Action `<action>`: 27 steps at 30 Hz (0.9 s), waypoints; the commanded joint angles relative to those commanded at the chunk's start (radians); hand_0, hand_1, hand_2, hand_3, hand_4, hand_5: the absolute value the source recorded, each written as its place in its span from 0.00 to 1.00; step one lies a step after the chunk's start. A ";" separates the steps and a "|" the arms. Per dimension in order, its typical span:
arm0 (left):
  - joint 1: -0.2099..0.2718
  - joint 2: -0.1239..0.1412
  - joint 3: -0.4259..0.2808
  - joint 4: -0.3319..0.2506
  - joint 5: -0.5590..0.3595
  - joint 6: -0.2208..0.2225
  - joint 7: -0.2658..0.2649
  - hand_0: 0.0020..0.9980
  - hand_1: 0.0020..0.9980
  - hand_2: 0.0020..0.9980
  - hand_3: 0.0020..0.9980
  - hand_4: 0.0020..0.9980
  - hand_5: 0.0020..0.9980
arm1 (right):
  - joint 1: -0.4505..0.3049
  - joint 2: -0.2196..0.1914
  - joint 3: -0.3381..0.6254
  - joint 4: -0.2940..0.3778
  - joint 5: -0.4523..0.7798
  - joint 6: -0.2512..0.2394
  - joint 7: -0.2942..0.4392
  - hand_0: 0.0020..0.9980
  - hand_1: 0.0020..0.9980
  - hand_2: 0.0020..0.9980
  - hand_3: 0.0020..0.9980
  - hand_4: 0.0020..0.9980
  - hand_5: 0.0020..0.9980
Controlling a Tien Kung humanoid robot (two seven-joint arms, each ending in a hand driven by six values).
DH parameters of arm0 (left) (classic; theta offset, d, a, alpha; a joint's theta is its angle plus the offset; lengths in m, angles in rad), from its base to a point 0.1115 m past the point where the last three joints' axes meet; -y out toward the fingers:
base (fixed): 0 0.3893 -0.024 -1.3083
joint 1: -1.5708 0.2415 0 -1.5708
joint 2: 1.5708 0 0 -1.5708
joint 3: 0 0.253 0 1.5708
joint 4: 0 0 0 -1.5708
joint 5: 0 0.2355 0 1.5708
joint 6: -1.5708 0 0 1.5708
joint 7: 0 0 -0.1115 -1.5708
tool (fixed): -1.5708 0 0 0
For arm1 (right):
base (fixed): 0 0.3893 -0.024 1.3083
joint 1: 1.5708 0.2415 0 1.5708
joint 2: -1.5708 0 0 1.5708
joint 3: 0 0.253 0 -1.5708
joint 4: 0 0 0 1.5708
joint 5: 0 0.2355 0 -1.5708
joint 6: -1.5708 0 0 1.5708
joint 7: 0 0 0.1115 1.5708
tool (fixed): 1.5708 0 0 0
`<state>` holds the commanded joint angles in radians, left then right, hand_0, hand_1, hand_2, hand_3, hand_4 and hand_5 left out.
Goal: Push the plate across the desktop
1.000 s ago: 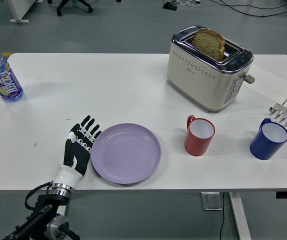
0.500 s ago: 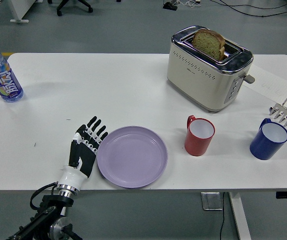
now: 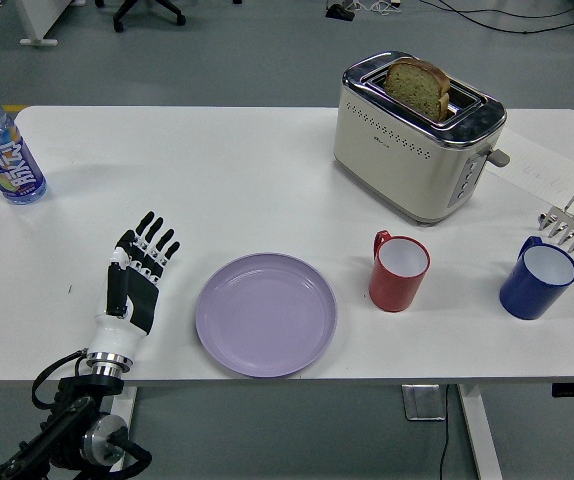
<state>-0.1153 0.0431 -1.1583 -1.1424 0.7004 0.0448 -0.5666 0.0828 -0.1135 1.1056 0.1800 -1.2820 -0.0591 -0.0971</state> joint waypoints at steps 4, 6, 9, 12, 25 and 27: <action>0.008 0.008 -0.086 -0.010 0.032 0.003 0.014 0.88 0.90 0.95 0.92 0.47 1.00 | -0.001 0.000 -0.003 0.000 0.005 -0.001 0.001 0.60 0.54 0.65 0.61 0.15 0.33; 0.013 0.017 -0.138 -0.013 0.056 0.001 0.037 0.87 0.88 0.95 0.87 0.47 1.00 | -0.001 0.000 -0.005 0.000 0.009 -0.001 0.003 0.60 0.54 0.65 0.61 0.15 0.33; 0.019 0.030 -0.199 -0.012 0.072 -0.011 0.067 0.87 0.88 0.95 0.87 0.47 1.00 | 0.000 -0.001 -0.006 0.000 0.012 -0.001 0.004 0.60 0.54 0.65 0.61 0.15 0.33; 0.031 0.050 -0.272 -0.017 0.088 -0.029 0.103 0.85 0.86 0.91 0.85 0.47 1.00 | -0.001 -0.001 -0.004 0.000 0.012 -0.002 0.003 0.60 0.54 0.65 0.61 0.15 0.33; 0.056 0.107 -0.453 -0.029 0.147 -0.165 0.305 0.81 0.86 0.91 0.83 0.49 1.00 | -0.025 -0.003 -0.003 0.000 0.016 -0.007 0.004 0.60 0.54 0.65 0.61 0.15 0.34; 0.053 0.111 -0.460 -0.033 0.150 -0.172 0.314 0.81 0.86 0.91 0.83 0.49 1.00 | -0.027 -0.002 -0.006 0.000 0.023 -0.008 0.006 0.60 0.54 0.65 0.61 0.15 0.34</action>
<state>-0.0623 0.1540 -1.6187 -1.1749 0.8505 -0.1276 -0.2524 0.0557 -0.1151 1.0991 0.1800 -1.2592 -0.0673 -0.0910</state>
